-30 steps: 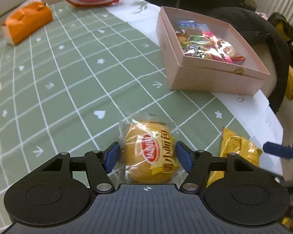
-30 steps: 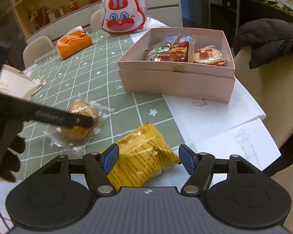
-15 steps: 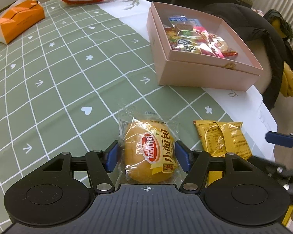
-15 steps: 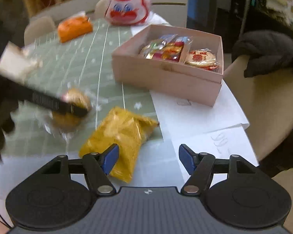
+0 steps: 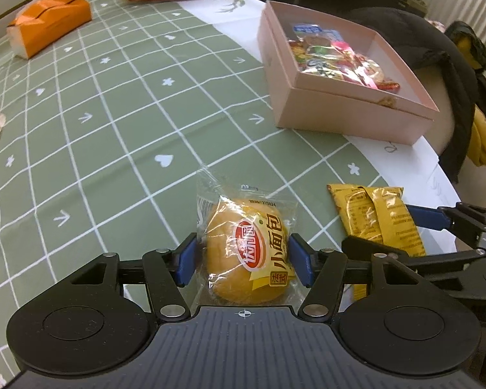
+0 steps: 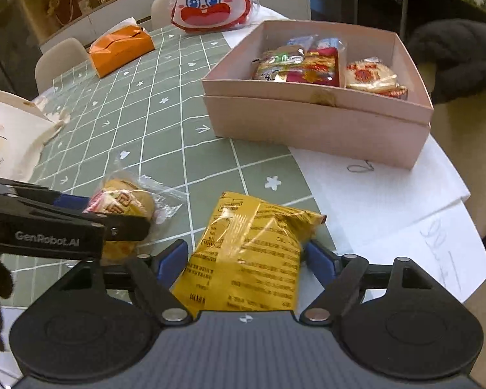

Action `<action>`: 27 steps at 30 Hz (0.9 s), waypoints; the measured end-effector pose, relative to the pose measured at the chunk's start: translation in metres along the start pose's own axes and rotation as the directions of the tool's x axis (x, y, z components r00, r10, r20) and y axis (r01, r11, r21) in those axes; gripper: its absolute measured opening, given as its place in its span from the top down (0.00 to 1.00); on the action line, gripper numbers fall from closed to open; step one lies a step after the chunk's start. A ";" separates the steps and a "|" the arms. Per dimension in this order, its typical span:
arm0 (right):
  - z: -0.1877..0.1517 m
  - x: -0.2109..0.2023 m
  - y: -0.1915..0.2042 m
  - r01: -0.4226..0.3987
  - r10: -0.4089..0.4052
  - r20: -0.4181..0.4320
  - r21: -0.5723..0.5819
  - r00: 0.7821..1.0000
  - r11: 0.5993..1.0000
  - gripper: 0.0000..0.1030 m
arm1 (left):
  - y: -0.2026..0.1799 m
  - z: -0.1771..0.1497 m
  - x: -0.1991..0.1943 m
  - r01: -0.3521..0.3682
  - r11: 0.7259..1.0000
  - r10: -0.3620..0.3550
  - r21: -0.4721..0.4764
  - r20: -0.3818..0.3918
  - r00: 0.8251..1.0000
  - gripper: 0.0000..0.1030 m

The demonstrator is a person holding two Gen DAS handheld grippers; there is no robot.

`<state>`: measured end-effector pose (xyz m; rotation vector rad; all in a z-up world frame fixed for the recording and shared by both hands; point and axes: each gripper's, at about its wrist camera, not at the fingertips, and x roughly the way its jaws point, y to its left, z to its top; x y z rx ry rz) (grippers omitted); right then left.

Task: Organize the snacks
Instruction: 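Grasp the yellow bag with the right tool, then carry the bread packet and yellow bag into the pink box and release both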

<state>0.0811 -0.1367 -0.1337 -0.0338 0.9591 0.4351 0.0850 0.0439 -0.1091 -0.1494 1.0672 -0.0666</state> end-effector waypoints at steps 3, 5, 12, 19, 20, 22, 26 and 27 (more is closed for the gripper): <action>0.003 0.003 0.001 0.021 -0.021 0.009 0.014 1.000 1.000 0.21 | 0.002 -0.002 -0.001 -0.001 1.000 0.001 -0.004 0.002 1.000 0.38; 0.004 0.005 0.002 0.037 -0.037 0.012 0.007 0.999 0.999 0.21 | 0.002 -0.003 -0.002 -0.002 1.000 0.002 -0.001 0.005 1.000 0.37; 0.000 -0.006 0.008 0.041 -0.040 0.007 -0.085 0.999 0.996 0.33 | 0.004 -0.005 -0.004 0.015 1.000 -0.015 0.004 0.016 1.000 0.37; 0.000 -0.041 -0.009 0.042 -0.038 0.057 -0.063 0.998 0.997 0.34 | -0.012 -0.013 -0.015 0.097 0.994 -0.097 0.041 0.002 0.995 0.45; 0.002 -0.047 -0.012 0.047 -0.043 0.069 -0.060 0.997 0.997 0.34 | -0.017 -0.010 -0.021 0.116 0.992 -0.118 0.050 0.023 0.993 0.45; 0.006 -0.058 -0.018 0.058 -0.053 0.093 -0.053 0.994 0.997 0.34 | -0.021 0.002 -0.037 0.169 0.985 -0.172 0.040 0.079 0.982 0.45; 0.019 -0.080 -0.030 0.073 -0.070 0.154 -0.013 0.986 0.997 0.34 | -0.028 0.049 -0.076 0.230 0.972 -0.234 0.047 0.260 0.937 0.45; 0.023 -0.085 -0.032 0.074 -0.073 0.169 -0.001 0.983 0.997 0.34 | -0.030 0.066 -0.085 0.250 0.967 -0.252 0.049 0.317 0.914 0.45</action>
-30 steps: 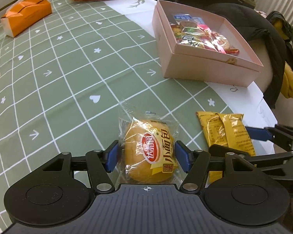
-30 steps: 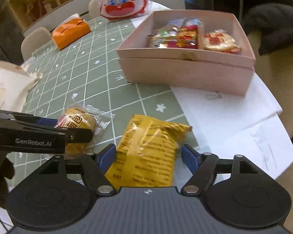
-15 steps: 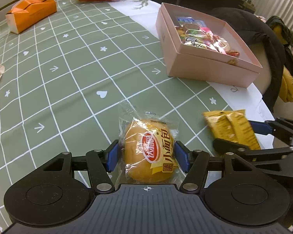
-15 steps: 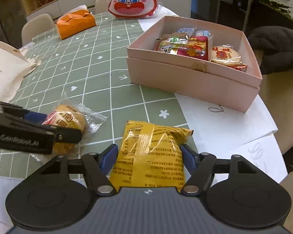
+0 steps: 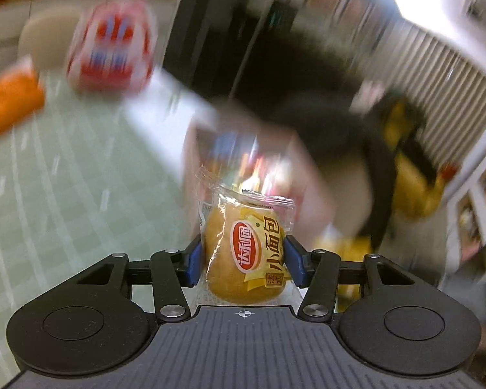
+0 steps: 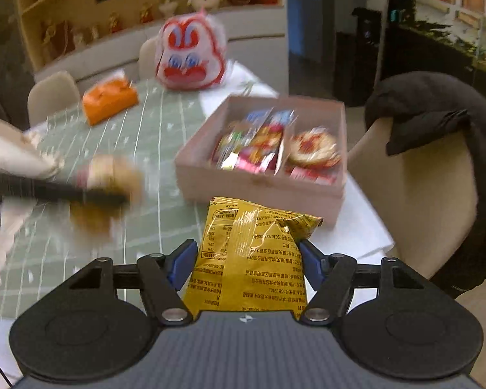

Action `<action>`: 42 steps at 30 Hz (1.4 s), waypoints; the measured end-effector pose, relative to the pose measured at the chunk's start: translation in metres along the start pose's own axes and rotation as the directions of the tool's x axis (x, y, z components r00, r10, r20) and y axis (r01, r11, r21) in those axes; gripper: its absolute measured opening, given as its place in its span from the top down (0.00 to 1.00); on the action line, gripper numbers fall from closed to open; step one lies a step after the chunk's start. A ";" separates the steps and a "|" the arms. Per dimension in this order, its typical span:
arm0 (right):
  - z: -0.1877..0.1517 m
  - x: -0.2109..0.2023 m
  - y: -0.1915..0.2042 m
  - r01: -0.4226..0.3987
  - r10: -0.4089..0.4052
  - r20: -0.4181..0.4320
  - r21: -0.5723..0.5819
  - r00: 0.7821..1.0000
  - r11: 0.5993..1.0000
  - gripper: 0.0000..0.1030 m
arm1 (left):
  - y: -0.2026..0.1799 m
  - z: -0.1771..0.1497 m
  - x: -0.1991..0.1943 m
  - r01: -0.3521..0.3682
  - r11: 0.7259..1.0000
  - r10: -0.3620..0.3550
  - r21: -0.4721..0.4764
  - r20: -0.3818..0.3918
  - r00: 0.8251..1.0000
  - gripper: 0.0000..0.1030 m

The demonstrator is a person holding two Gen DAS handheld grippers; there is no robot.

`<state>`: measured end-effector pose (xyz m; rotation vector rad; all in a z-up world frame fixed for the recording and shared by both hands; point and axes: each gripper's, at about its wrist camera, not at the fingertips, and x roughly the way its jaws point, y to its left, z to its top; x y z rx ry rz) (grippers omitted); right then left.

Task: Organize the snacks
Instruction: 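Carry the bread packet and yellow bag into the pink box and release both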

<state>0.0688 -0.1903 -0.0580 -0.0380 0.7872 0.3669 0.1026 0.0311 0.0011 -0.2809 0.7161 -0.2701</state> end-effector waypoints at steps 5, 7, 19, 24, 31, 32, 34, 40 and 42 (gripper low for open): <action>0.014 -0.009 -0.007 0.031 -0.032 0.026 0.041 0.999 0.999 0.34 | -0.022 0.077 0.032 0.072 0.997 -0.073 0.012 0.149 0.986 0.45; 0.017 -0.010 -0.005 0.047 -0.048 0.026 0.036 0.999 0.998 0.34 | -0.020 0.096 0.069 0.149 0.987 -0.140 -0.065 0.114 0.983 0.45; 0.024 -0.004 -0.018 0.114 -0.115 0.020 0.048 0.993 0.992 0.34 | 0.031 0.057 0.143 0.118 0.967 -0.128 -0.224 -0.032 0.991 0.46; 0.080 -0.015 -0.025 0.078 -0.085 0.190 0.047 0.978 0.996 0.34 | 0.040 0.054 0.075 0.039 0.973 -0.011 -0.228 0.126 0.992 0.46; 0.155 0.017 -0.028 0.020 -0.025 0.244 0.022 0.970 1.000 0.22 | 0.009 0.045 0.009 -0.052 0.997 0.061 -0.051 0.206 0.977 0.85; 0.157 0.022 -0.028 0.029 -0.034 0.241 0.024 0.970 0.999 0.22 | 0.001 0.040 0.000 -0.085 0.996 0.085 -0.009 0.204 0.975 0.84; 0.151 0.018 -0.026 0.012 -0.020 0.249 0.035 0.968 0.999 0.22 | -0.011 0.029 -0.012 -0.156 0.987 0.145 0.036 0.221 0.964 0.84; 0.106 -0.011 -0.014 0.015 -0.022 0.193 0.041 0.981 0.999 0.22 | -0.032 -0.006 -0.025 -0.211 0.976 0.204 0.044 0.132 0.970 0.84; 0.086 -0.021 -0.009 0.033 -0.040 0.155 0.045 0.987 0.998 0.22 | -0.039 -0.016 -0.024 -0.205 0.978 0.202 0.029 0.086 0.976 0.84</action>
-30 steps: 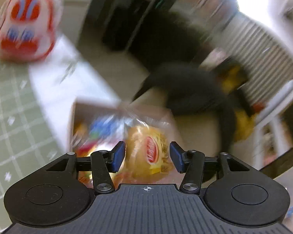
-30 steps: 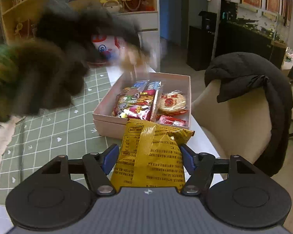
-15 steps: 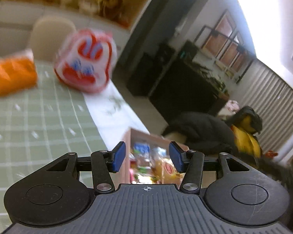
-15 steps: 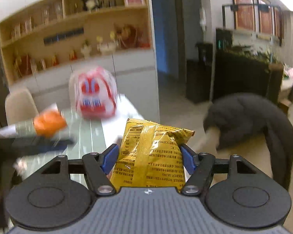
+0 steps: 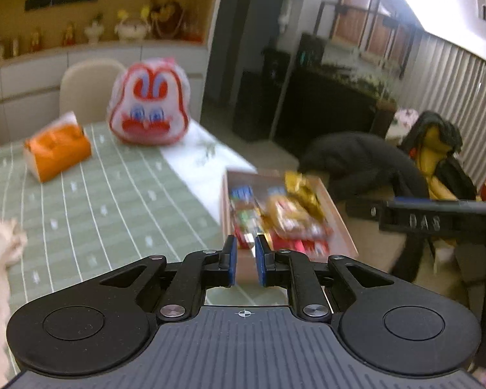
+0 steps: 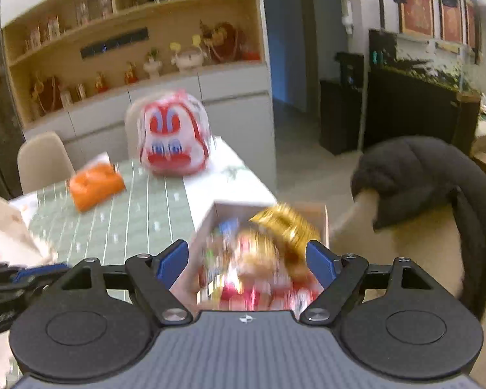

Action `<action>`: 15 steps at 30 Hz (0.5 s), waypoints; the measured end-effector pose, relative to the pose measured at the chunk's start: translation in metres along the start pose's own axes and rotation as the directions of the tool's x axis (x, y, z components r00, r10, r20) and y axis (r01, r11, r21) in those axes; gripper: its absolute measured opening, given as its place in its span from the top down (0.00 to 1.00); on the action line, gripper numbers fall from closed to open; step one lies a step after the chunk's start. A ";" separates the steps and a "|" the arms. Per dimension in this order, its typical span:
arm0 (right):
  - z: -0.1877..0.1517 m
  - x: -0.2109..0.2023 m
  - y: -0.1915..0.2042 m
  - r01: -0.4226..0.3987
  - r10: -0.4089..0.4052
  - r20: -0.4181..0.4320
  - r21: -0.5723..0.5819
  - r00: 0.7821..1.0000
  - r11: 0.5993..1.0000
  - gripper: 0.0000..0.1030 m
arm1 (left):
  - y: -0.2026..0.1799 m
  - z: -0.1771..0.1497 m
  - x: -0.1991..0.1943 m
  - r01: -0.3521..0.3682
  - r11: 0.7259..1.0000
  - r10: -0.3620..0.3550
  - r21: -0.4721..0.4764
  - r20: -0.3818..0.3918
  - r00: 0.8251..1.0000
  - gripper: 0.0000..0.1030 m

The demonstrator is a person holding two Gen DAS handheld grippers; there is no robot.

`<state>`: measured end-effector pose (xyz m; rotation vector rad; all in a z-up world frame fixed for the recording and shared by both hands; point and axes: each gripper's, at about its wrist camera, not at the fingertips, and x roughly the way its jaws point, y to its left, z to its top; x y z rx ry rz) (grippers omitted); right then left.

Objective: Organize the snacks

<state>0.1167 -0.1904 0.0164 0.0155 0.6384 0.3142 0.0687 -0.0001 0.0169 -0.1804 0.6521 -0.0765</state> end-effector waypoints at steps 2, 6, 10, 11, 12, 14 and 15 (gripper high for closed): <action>-0.019 -0.011 0.003 0.015 -0.015 -0.037 0.002 0.999 1.000 0.22 | -0.007 -0.009 -0.001 0.007 1.000 -0.007 -0.001 -0.026 1.000 0.84; -0.048 -0.023 0.010 0.034 -0.036 -0.093 -0.024 0.995 0.999 0.22 | -0.022 -0.021 -0.002 0.010 0.999 -0.008 0.034 -0.053 0.999 0.84; -0.058 -0.029 0.002 0.021 -0.016 -0.128 0.040 0.992 0.999 0.22 | -0.033 -0.027 -0.002 0.012 0.998 -0.007 0.067 -0.076 0.997 0.84; -0.059 -0.030 -0.001 0.020 -0.012 -0.135 0.059 0.991 0.998 0.22 | -0.035 -0.028 -0.002 0.010 0.997 -0.004 0.072 -0.081 0.997 0.84; -0.060 -0.030 -0.003 0.020 -0.009 -0.141 0.074 0.990 0.997 0.22 | -0.036 -0.029 -0.002 0.007 0.997 -0.001 0.073 -0.084 0.996 0.84; -0.060 -0.031 -0.006 0.011 0.002 -0.146 0.093 0.989 0.996 0.22 | -0.038 -0.030 -0.002 0.004 0.998 0.003 0.070 -0.092 0.996 0.84; -0.060 -0.031 -0.007 0.006 0.008 -0.149 0.097 0.989 0.995 0.22 | -0.038 -0.031 -0.001 0.001 0.998 0.005 0.069 -0.097 0.995 0.84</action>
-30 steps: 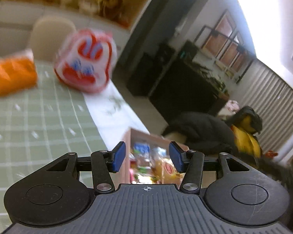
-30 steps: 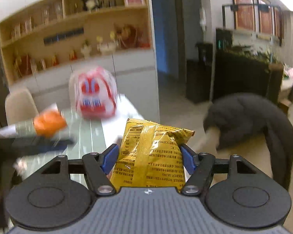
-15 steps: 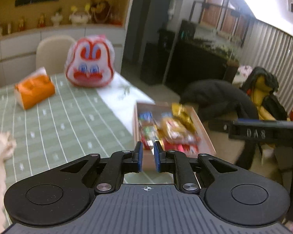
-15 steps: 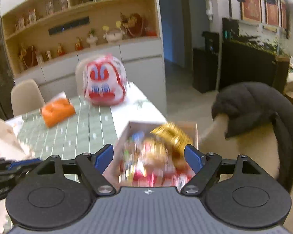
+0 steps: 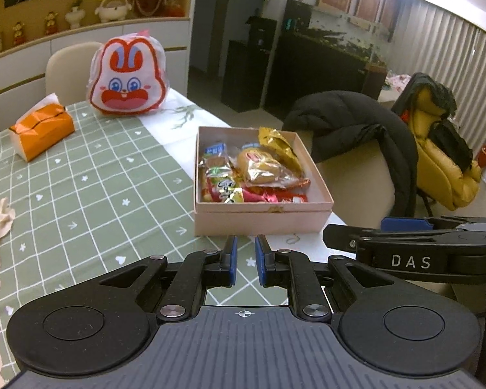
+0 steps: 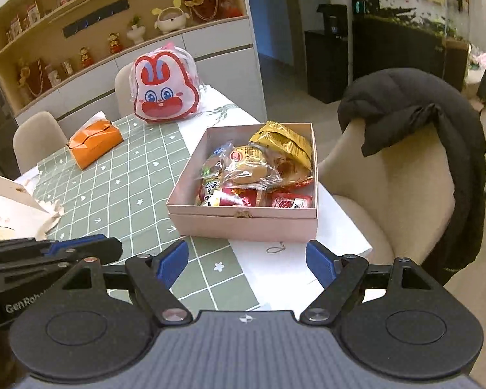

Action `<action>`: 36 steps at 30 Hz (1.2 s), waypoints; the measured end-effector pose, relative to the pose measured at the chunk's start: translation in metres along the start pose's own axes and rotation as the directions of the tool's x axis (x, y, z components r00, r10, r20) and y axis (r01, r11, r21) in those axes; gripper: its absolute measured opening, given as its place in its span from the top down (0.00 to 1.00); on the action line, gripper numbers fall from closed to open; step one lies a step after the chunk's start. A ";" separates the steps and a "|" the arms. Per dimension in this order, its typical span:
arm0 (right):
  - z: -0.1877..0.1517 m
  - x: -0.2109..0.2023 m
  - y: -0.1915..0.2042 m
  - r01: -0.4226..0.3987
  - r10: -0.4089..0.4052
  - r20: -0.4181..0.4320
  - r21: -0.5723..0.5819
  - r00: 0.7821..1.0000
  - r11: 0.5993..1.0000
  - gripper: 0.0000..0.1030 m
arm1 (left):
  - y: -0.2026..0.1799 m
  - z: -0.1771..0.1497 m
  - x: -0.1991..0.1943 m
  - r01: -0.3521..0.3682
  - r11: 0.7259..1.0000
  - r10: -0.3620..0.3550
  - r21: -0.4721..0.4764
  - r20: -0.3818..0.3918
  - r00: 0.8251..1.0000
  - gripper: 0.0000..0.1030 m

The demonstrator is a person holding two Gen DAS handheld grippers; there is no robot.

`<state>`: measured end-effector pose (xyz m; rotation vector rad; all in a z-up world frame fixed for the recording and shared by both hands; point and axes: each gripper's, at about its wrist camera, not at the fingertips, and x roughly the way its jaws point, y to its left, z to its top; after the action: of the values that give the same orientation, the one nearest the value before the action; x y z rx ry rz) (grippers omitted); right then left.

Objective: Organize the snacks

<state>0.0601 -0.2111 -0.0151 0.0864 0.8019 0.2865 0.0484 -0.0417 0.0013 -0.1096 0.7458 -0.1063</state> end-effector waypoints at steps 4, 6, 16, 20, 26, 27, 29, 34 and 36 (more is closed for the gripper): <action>-0.003 0.000 0.005 -0.008 0.008 -0.010 -0.013 1.000 1.000 0.22 | 0.002 -0.002 0.002 -0.007 1.000 0.007 -0.005 -0.014 1.000 0.84; -0.003 0.001 0.008 -0.011 0.010 -0.015 -0.019 1.000 1.000 0.22 | 0.002 -0.002 0.000 -0.005 1.000 0.005 -0.006 -0.013 1.000 0.84; -0.008 0.001 0.012 -0.009 0.008 -0.027 -0.022 1.000 1.000 0.22 | 0.002 -0.003 -0.002 -0.005 1.000 0.005 -0.009 -0.014 1.000 0.84; -0.008 0.002 0.011 -0.011 0.010 -0.030 -0.022 1.000 1.000 0.22 | 0.002 -0.004 -0.003 -0.002 1.000 0.002 -0.007 -0.015 1.000 0.84; -0.008 0.003 0.009 -0.009 0.008 -0.034 -0.021 0.999 1.000 0.22 | 0.002 -0.006 -0.004 0.003 1.000 -0.003 -0.009 -0.022 1.000 0.84; -0.008 0.003 0.009 -0.008 0.007 -0.036 -0.020 0.999 1.000 0.22 | 0.002 -0.006 -0.004 0.003 1.000 -0.003 -0.010 -0.022 1.000 0.84; -0.009 0.003 0.009 -0.007 0.006 -0.039 -0.020 0.999 1.000 0.22 | 0.001 -0.007 -0.004 0.003 1.000 -0.004 -0.010 -0.022 1.000 0.84; -0.011 0.003 0.008 -0.006 0.005 -0.040 -0.018 0.999 1.000 0.22 | 0.000 -0.009 -0.004 0.006 1.000 -0.007 -0.010 -0.025 1.000 0.84; -0.012 0.003 0.007 -0.005 0.004 -0.042 -0.016 0.999 1.000 0.22 | -0.002 -0.010 -0.004 0.009 1.000 -0.009 -0.010 -0.028 1.000 0.84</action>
<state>0.0522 -0.2037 -0.0240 0.0672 0.8410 0.3002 0.0383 -0.0432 -0.0032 -0.1210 0.7737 -0.1127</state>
